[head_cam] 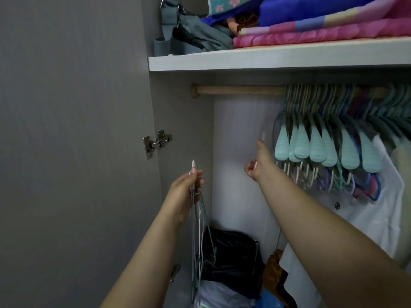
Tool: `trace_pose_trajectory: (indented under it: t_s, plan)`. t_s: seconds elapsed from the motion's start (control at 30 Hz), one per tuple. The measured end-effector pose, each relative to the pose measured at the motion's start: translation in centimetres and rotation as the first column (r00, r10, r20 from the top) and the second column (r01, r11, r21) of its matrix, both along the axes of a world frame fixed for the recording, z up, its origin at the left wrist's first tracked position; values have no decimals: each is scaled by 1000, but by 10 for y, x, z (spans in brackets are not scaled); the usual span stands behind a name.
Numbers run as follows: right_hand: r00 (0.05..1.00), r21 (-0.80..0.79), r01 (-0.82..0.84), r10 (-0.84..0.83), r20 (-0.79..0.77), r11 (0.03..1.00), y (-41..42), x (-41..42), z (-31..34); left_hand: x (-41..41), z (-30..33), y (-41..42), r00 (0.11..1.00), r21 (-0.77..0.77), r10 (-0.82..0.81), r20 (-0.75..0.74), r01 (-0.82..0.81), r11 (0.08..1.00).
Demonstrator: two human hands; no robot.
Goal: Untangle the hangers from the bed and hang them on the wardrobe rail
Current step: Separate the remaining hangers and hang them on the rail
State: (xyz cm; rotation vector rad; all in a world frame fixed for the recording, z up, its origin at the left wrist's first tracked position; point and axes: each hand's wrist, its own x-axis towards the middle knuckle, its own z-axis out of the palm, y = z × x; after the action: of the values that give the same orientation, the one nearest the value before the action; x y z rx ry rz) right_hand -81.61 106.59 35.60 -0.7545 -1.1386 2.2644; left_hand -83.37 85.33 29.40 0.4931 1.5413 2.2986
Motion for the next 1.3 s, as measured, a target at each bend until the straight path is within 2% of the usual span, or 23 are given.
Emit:
trace_pose_trajectory:
  t_s: [0.07,0.17,0.27,0.33,0.37,0.4,0.47,0.53,0.57,0.6,0.63,0.67,0.73,0.77,0.83,0.9,1.03,1.2,1.3]
  plan:
    - [994,-2,75,-75,-77,997,4,5,-8,0,0,-4,998,39,-18,65,16,999]
    - [993,-34,59,-62,-102,998,5,21,-31,0,-5,-10,988,62,19,151,-28,998]
    - [997,-120,-76,79,25,990,-14,41,-72,5,-13,-17,982,67,70,177,-82,994]
    - [954,21,-258,252,166,966,-38,57,-96,10,-20,-21,983,91,63,173,-80,993]
    - [901,178,-395,343,264,901,-50,64,-107,12,-23,-22,984,105,55,171,-73,992]
    - [844,364,-521,402,356,772,-60,69,-115,15,-25,-23,984,117,46,170,-66,991]
    - [742,655,-662,437,508,364,-68,71,-135,21,-29,-25,985,131,45,169,-67,989]
    - [634,677,-736,343,693,-7,-70,69,-152,26,-31,-28,984,140,72,161,-95,986]
    - [585,628,-769,268,765,-114,-70,69,-160,27,-31,-30,984,149,86,155,-109,983]
    - [562,599,-785,226,796,-160,-71,73,-166,29,-30,-32,984,157,92,149,-116,981]
    - [579,617,-778,245,778,-119,-75,75,-171,29,-29,-33,985,160,92,146,-115,980]
    - [639,674,-739,311,703,-6,-79,78,-172,30,-27,-35,986,152,85,144,-107,983]
    - [793,766,-582,399,460,274,-88,81,-164,32,-25,-34,990,110,64,128,-79,991]
    - [845,791,-498,407,348,357,-92,80,-155,34,-25,-33,993,77,50,110,-59,995]
    - [878,824,-399,428,216,403,-100,76,-130,41,-28,-28,998,-3,15,53,-15,1000]
    - [879,872,-356,436,192,336,-106,73,-102,46,-33,-22,1000,-76,3,-10,-4,997]
    - [884,911,-413,239,401,0,-100,67,-73,47,-41,-17,997,-128,58,-45,-64,990]
    - [872,898,-425,213,440,-113,-102,68,-72,42,-52,-17,994,-191,106,-30,-110,975]
    - [871,872,-444,127,474,-205,-101,66,-71,42,-59,-14,993,-243,106,-51,-116,963]
